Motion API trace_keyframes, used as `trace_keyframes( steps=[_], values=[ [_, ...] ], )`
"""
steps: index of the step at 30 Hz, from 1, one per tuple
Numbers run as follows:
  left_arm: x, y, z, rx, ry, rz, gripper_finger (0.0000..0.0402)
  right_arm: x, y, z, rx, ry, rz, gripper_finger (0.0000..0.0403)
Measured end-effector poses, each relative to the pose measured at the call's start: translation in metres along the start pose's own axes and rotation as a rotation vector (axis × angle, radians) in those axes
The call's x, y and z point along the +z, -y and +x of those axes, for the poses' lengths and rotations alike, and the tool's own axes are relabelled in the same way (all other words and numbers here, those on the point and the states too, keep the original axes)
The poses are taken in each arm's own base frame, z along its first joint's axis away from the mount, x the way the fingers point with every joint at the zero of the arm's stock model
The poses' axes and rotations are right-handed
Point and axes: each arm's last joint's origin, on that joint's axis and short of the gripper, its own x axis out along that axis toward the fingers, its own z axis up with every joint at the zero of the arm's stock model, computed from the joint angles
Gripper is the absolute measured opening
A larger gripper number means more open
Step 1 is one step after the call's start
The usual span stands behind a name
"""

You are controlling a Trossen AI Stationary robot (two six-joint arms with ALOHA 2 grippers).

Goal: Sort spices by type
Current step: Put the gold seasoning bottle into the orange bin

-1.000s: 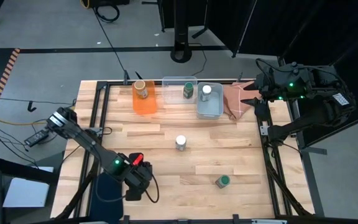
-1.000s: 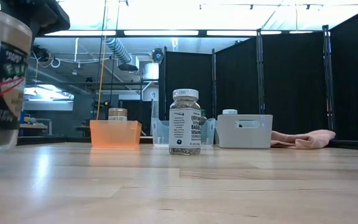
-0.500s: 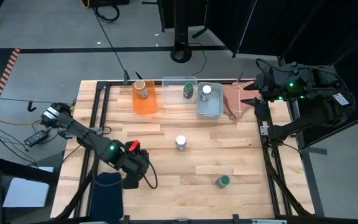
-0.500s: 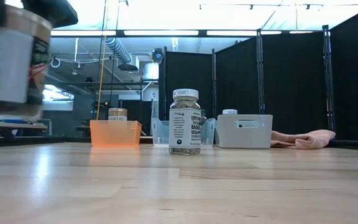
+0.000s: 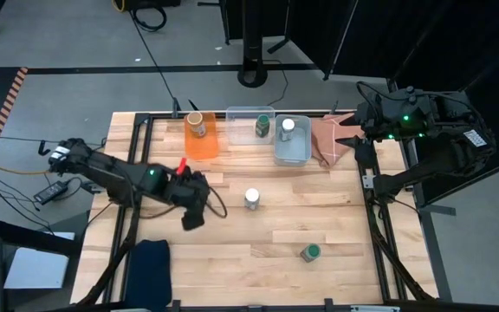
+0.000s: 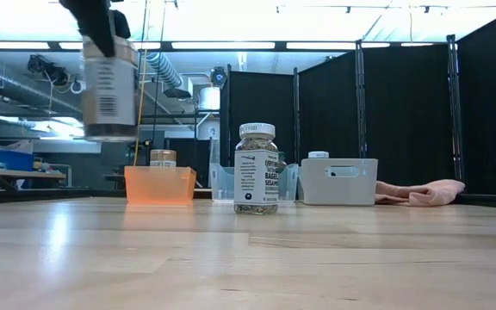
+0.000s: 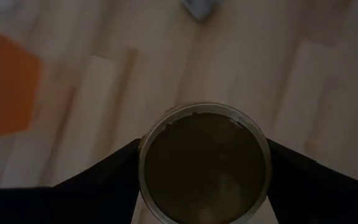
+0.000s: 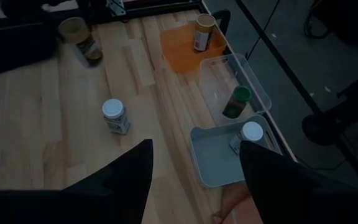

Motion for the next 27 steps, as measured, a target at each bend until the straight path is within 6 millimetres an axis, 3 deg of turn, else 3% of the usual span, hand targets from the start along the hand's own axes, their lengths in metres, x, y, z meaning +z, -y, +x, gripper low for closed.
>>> trace_keyframes(
  steps=[27],
  values=[
    [0.049,-0.131,0.013,0.372,0.165,-0.458,0.0281,0.001,0.0,0.0,-0.002,0.007,0.006,0.0248]
  ],
)
